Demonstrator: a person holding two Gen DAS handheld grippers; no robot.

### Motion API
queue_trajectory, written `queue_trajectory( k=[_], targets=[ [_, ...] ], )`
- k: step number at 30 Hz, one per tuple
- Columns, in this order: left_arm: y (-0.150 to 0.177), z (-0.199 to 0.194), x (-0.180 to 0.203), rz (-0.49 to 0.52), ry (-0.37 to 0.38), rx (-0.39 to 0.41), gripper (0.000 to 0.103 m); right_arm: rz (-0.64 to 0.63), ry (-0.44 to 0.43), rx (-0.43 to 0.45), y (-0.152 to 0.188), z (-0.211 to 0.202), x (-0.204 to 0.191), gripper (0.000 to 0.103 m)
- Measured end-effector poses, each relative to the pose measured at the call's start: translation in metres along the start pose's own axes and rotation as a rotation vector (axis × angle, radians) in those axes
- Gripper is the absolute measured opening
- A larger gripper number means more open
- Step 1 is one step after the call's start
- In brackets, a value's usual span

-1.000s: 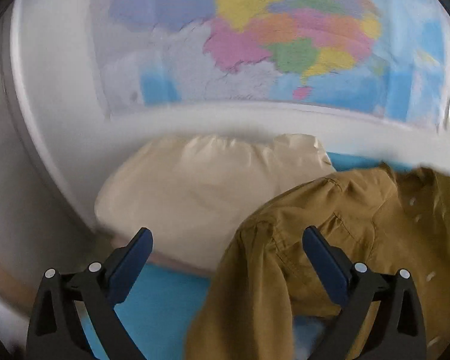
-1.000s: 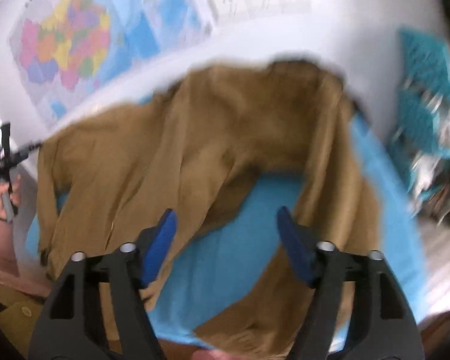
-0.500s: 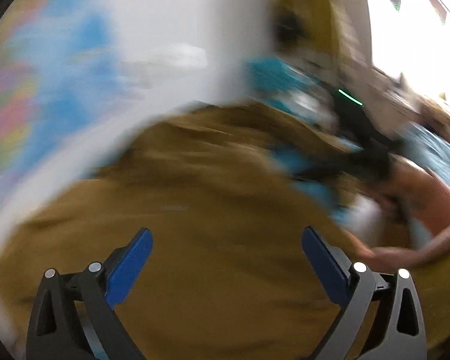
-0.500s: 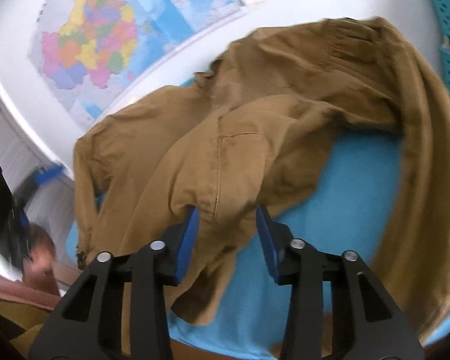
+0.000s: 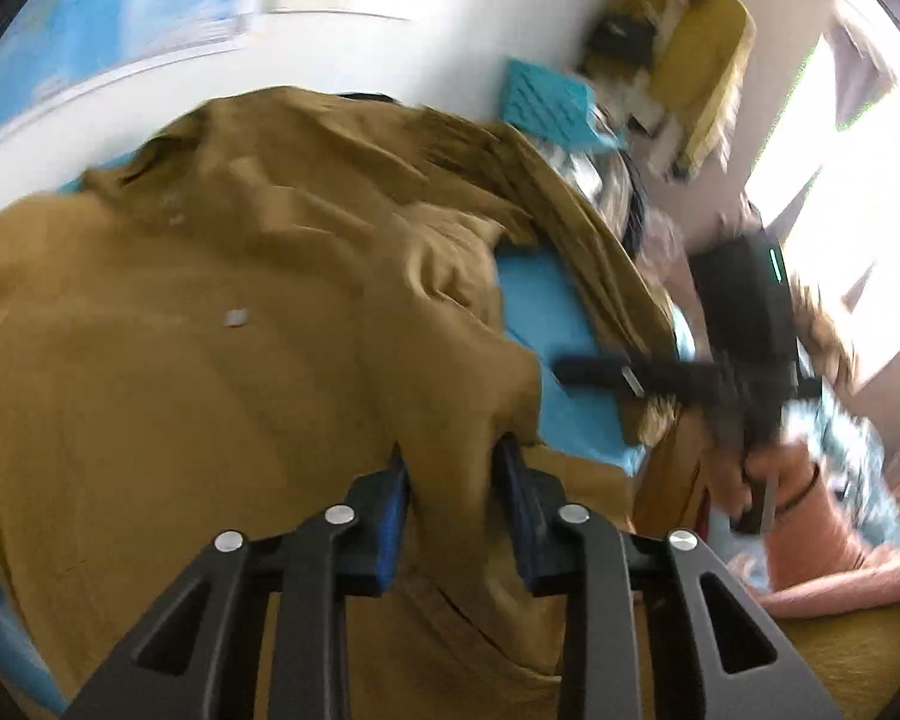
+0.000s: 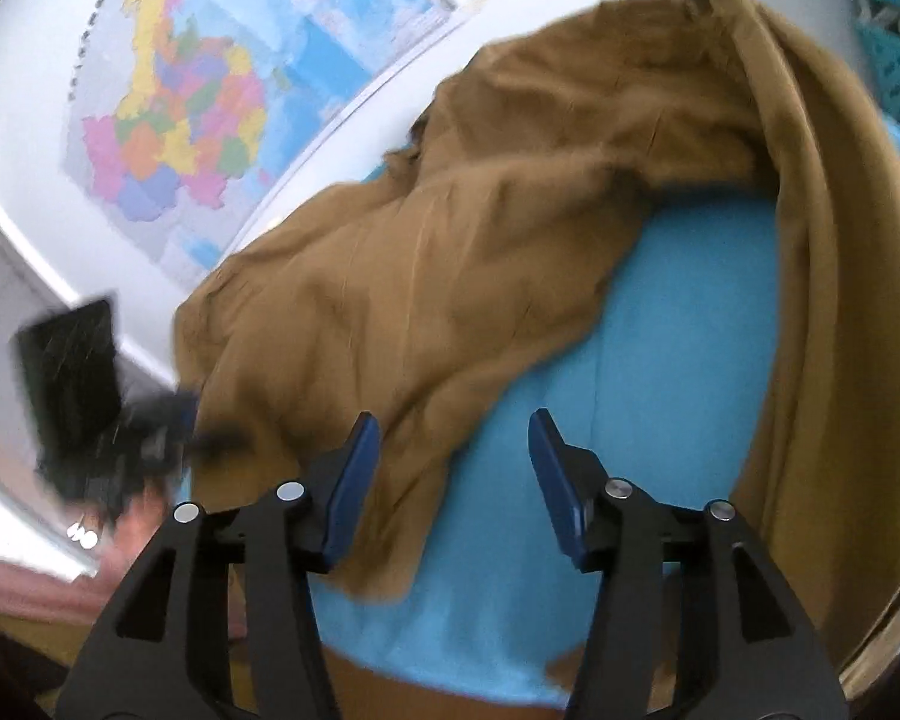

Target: Fold large clothes

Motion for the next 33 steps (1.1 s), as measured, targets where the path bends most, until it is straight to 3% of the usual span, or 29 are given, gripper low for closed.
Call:
queue_trajectory(
  k=[3, 5, 7, 8, 9, 12, 15, 17, 19, 23, 25, 27, 28, 29, 30, 31, 32, 33],
  targets=[
    [-0.007, -0.015, -0.013, -0.057, 0.026, 0.042, 0.022, -0.096, 0.033, -0.021, 0.010, 0.009, -0.021, 0.068],
    [-0.006, -0.019, -0.013, -0.068, -0.009, 0.060, 0.022, -0.130, 0.044, -0.042, 0.013, 0.024, -0.033, 0.067],
    [-0.008, -0.026, -0.015, -0.078, 0.000, 0.067, 0.022, -0.148, 0.087, -0.034, 0.011, 0.037, -0.036, 0.048],
    [-0.007, -0.024, -0.014, -0.080, 0.007, 0.066, 0.022, -0.155, 0.101, -0.042, 0.011, 0.040, -0.036, 0.020],
    [-0.008, -0.025, -0.017, -0.074, 0.008, 0.065, 0.022, -0.130, 0.078, -0.055, 0.011, 0.041, -0.035, 0.007],
    [-0.008, -0.024, -0.019, -0.062, -0.001, 0.064, 0.023, 0.007, -0.106, -0.022, 0.004, 0.005, -0.036, 0.004],
    [-0.009, -0.030, -0.020, -0.054, -0.007, 0.078, 0.028, 0.128, -0.230, 0.153, -0.009, -0.088, -0.020, 0.004],
    [-0.011, -0.030, -0.018, -0.021, -0.019, 0.088, 0.033, 0.167, -0.148, 0.273, -0.013, -0.138, 0.007, 0.004],
    [-0.009, -0.019, -0.015, -0.010, -0.004, 0.062, 0.037, 0.207, -0.032, 0.316, -0.011, -0.159, 0.038, 0.003],
    [0.008, 0.020, -0.010, 0.025, -0.013, -0.045, 0.040, 0.292, 0.088, 0.178, 0.014, -0.118, 0.081, 0.003],
    [0.021, 0.042, -0.007, 0.040, -0.029, -0.110, 0.041, 0.306, 0.075, 0.114, 0.026, -0.095, 0.087, 0.003],
    [0.030, 0.052, -0.007, 0.064, -0.061, -0.148, 0.042, 0.270, 0.171, 0.057, 0.035, -0.081, 0.091, 0.008],
    [0.031, 0.053, -0.007, 0.075, -0.066, -0.149, 0.045, 0.257, 0.175, 0.051, 0.035, -0.081, 0.090, 0.009],
    [0.031, 0.051, -0.006, 0.088, -0.067, -0.148, 0.050, 0.245, 0.184, 0.065, 0.029, -0.085, 0.087, 0.020],
    [0.030, 0.049, -0.006, 0.095, -0.072, -0.144, 0.052, 0.235, 0.207, 0.095, 0.024, -0.094, 0.087, 0.047],
    [0.027, 0.045, -0.006, 0.102, -0.078, -0.132, 0.054, 0.210, 0.247, 0.148, 0.010, -0.105, 0.088, 0.060],
    [0.025, 0.042, -0.005, 0.106, -0.077, -0.123, 0.054, 0.184, 0.269, 0.186, 0.000, -0.113, 0.087, 0.068],
    [0.023, 0.039, -0.006, 0.106, -0.074, -0.112, 0.055, 0.173, 0.287, 0.207, -0.012, -0.116, 0.088, 0.068]
  ],
)
Point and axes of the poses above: each gripper's, at about its wrist camera, not at the fingertips, and z roughly the way its jaws point, x to its right, y to its underside, the point moved 10 cm from there along z, roughly the way its jaws point, and after that the axes turned 12 degrees about y, right-handed, at the moved point
